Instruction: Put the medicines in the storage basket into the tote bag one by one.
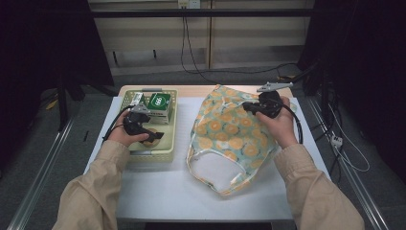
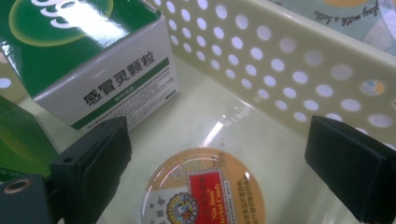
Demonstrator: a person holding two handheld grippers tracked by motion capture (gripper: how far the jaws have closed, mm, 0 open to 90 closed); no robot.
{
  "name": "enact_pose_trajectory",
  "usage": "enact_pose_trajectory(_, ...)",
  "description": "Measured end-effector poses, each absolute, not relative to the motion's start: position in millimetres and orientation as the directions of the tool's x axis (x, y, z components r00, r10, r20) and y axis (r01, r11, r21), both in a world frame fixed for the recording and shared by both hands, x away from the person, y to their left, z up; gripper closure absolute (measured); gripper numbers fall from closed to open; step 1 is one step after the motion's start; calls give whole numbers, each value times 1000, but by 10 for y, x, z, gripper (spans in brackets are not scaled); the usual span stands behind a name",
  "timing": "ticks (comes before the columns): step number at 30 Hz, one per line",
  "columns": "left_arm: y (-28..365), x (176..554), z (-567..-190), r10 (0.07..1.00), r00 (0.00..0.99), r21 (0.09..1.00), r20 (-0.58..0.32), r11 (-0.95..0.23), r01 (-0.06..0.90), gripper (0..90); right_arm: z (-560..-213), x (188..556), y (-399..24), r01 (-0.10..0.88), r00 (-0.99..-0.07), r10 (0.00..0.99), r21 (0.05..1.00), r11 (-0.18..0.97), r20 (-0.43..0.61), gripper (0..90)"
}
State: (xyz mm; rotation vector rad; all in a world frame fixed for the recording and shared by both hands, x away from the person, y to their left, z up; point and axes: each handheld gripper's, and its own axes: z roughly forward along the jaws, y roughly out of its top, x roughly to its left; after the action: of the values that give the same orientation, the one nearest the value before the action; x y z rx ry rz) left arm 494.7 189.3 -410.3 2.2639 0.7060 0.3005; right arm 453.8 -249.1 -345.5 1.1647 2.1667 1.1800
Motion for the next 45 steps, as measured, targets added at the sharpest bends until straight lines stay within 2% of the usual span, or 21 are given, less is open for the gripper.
enact_pose_trajectory(3,1850,4924,-4112,571,821,704,12,-588,398,53,-3451,4540,-2485,473,-570,821,829,298,30,900)
enact_pose_trajectory(4,1847,4929,-4108,551,834,711,-15,-581,396,53,-3446,4536,-2485,473,-569,821,829,298,29,900)
enact_pose_trajectory(7,1805,4926,-4106,542,840,719,-19,-576,388,79,-3436,4527,-2500,471,-567,823,831,295,30,900)
enact_pose_trajectory(9,1770,4919,-4134,550,835,701,-32,-583,410,84,-3437,4525,-2509,474,-565,824,831,292,33,900)
enact_pose_trajectory(13,1767,4941,-4204,582,813,630,11,-635,446,98,-3433,4522,-2489,472,-570,821,830,297,31,900)
enact_pose_trajectory(16,1796,4969,-4235,584,812,616,-23,-631,471,99,-3434,4520,-2473,468,-577,816,832,300,30,900)
enact_pose_trajectory(19,1800,4974,-4260,592,806,595,3,-649,475,93,-3446,4528,-2469,468,-579,815,830,302,30,900)
enact_pose_trajectory(28,1808,4972,-4346,581,814,516,-3,-696,499,88,-3469,4542,-2452,470,-581,814,828,305,29,900)
enact_pose_trajectory(29,1801,4974,-4354,579,815,519,18,-702,487,91,-3471,4541,-2455,469,-581,814,829,305,29,900)
enact_pose_trajectory(35,1803,4982,-4391,594,804,506,8,-696,509,179,-3474,4535,-2463,472,-576,817,828,304,29,900)
enact_pose_trajectory(42,1822,5015,-4376,586,810,496,-20,-698,517,204,-3455,4518,-2480,466,-577,816,830,307,22,900)
enact_pose_trajectory(45,1834,5030,-4357,620,784,517,-32,-661,544,206,-3447,4511,-2481,463,-580,814,832,306,24,900)
